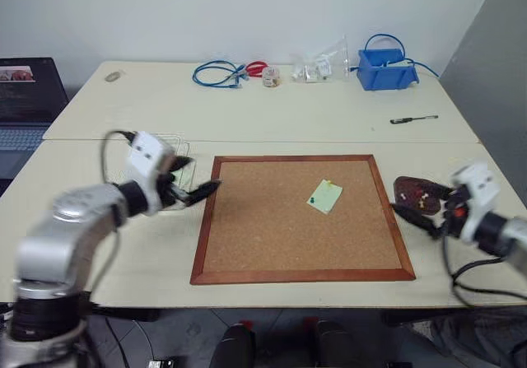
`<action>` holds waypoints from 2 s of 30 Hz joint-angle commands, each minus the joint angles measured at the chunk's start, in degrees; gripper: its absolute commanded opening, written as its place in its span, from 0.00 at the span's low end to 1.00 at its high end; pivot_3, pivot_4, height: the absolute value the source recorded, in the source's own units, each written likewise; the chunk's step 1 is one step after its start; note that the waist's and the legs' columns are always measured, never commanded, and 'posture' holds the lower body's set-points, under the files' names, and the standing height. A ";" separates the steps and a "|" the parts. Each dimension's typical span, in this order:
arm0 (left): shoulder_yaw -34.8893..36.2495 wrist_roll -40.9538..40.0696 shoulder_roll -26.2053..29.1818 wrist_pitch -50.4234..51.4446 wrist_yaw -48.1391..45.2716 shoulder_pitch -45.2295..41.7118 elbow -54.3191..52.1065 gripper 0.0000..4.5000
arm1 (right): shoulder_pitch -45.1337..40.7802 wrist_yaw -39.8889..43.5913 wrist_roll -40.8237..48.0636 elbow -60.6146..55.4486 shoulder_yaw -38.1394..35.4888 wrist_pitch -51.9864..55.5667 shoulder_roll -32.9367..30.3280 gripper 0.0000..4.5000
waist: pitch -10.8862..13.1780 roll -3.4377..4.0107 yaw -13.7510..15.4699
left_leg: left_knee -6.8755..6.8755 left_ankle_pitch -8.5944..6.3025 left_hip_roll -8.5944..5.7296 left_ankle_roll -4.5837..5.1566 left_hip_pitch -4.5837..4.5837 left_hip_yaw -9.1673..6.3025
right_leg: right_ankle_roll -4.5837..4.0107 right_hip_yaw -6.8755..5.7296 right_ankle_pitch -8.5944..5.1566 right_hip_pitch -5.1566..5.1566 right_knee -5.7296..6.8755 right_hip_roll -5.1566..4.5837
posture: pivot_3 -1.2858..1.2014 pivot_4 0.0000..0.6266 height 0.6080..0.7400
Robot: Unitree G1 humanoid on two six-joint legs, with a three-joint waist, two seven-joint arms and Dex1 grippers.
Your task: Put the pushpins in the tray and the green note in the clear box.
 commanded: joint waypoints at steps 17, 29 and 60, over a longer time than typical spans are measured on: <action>5.08 -1.75 3.90 -6.18 -6.31 5.27 5.08 0.99 | -2.93 2.31 4.52 0.69 1.89 2.06 -1.57 1.00 | 0.15 -0.12 0.58 | 0.15 0.00 0.00 -0.01 -0.14 -0.07 | 0.02 -0.10 0.01 -0.04 0.04 -0.08 | 0.52 0.24 1.00; 0.80 -4.82 -0.38 -5.98 -5.47 -1.55 3.67 0.99 | 0.09 1.13 3.21 -2.25 3.13 0.20 -1.79 1.00 | 0.15 -0.12 0.61 | 0.22 0.00 -0.01 -0.01 -0.15 -0.06 | 0.03 -0.10 0.02 -0.02 0.06 -0.08 | 0.52 0.24 1.00; -27.65 16.66 -27.98 -43.80 -9.50 -13.44 37.17 0.01 | -18.38 -3.83 -11.51 16.86 23.51 -17.68 15.79 1.00 | 0.12 -0.11 0.49 | 0.34 0.02 -0.07 -0.02 -0.17 -0.07 | 0.11 -0.07 0.08 -0.04 0.13 -0.06 | 0.52 0.24 1.00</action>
